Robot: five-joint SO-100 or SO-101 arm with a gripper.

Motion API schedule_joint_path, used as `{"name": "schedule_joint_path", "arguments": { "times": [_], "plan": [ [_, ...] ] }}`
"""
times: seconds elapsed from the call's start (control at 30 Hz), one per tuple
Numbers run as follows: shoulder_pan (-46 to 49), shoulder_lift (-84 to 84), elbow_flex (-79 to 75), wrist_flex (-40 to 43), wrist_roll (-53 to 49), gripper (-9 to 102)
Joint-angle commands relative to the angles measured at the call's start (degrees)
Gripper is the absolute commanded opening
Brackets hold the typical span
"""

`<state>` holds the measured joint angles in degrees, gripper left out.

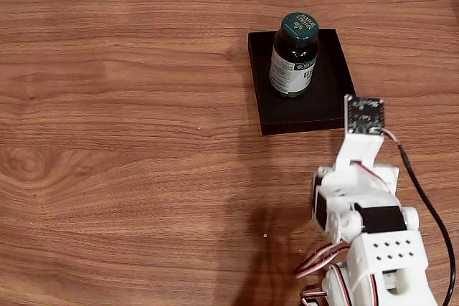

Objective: Pick up the pill bottle and place it in the black box.

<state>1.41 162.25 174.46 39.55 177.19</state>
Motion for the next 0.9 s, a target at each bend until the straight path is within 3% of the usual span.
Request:
{"name": "schedule_joint_path", "arguments": {
  "times": [0.0, 0.4, 0.63, 0.87],
  "plan": [
    [-0.5, 6.2, -0.9, 8.8, -1.0, 0],
    [-5.4, 14.9, -0.9, 27.5, -6.8, 0],
    [-6.9, 22.9, -0.9, 40.9, -3.1, 0],
    [-6.6, 27.1, -0.9, 45.7, -2.6, 0]
  ]
}}
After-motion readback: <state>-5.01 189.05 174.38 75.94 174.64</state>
